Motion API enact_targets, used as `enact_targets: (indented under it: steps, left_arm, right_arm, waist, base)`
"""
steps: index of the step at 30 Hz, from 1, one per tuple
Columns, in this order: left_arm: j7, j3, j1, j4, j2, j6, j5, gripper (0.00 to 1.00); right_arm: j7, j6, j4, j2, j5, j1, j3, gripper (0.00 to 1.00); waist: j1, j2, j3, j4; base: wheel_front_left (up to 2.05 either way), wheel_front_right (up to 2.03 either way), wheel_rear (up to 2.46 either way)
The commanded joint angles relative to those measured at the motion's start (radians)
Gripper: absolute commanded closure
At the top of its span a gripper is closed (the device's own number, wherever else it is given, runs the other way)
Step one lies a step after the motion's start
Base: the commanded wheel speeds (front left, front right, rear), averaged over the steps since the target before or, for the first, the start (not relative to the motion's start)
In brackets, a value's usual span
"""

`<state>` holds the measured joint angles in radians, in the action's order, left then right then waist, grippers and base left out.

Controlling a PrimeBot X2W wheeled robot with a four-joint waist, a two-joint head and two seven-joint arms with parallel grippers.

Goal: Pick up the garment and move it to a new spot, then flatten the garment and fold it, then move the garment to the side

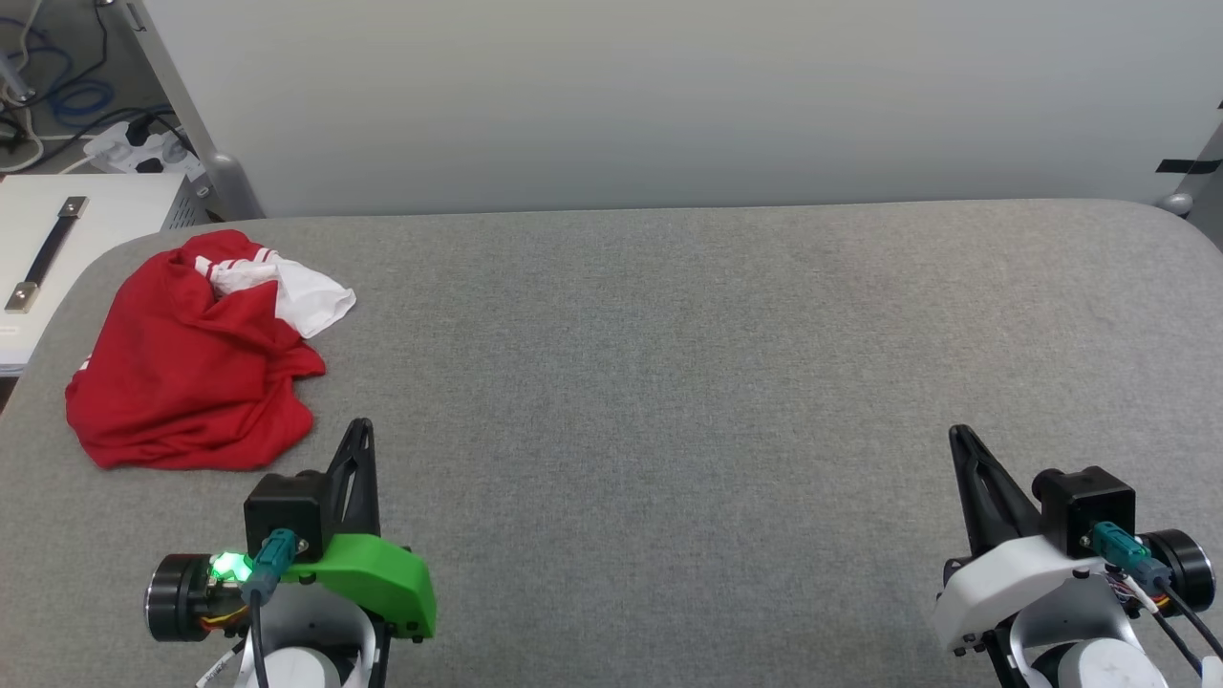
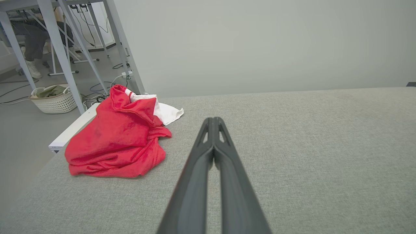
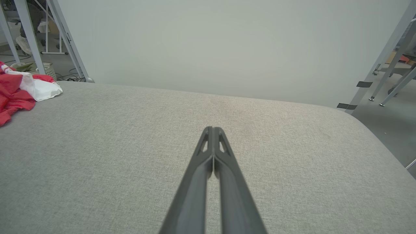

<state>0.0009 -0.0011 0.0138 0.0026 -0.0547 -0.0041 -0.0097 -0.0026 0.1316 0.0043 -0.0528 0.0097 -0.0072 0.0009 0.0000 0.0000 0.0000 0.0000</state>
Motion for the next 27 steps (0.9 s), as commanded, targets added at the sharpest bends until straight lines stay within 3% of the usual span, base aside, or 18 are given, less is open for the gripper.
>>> enact_targets:
  steps: [1, 27]
  left_arm:
    - [-0.001, 0.001, -0.014, -0.003, 0.005, 0.004, 0.010, 1.00]
    - [-0.001, 0.001, -0.014, -0.003, 0.005, 0.004, 0.010, 1.00]
  right_arm:
    - [0.003, -0.001, -0.004, 0.003, -0.010, 0.007, -0.001, 1.00]
    - [0.003, -0.001, -0.004, 0.003, -0.010, 0.007, -0.001, 1.00]
  waist:
    - [0.0000, 0.0000, 0.000, 0.000]
    - [0.0000, 0.0000, 0.000, 0.000]
  base:
    - [0.00, 0.00, 0.00]
    - [0.00, 0.00, 0.00]
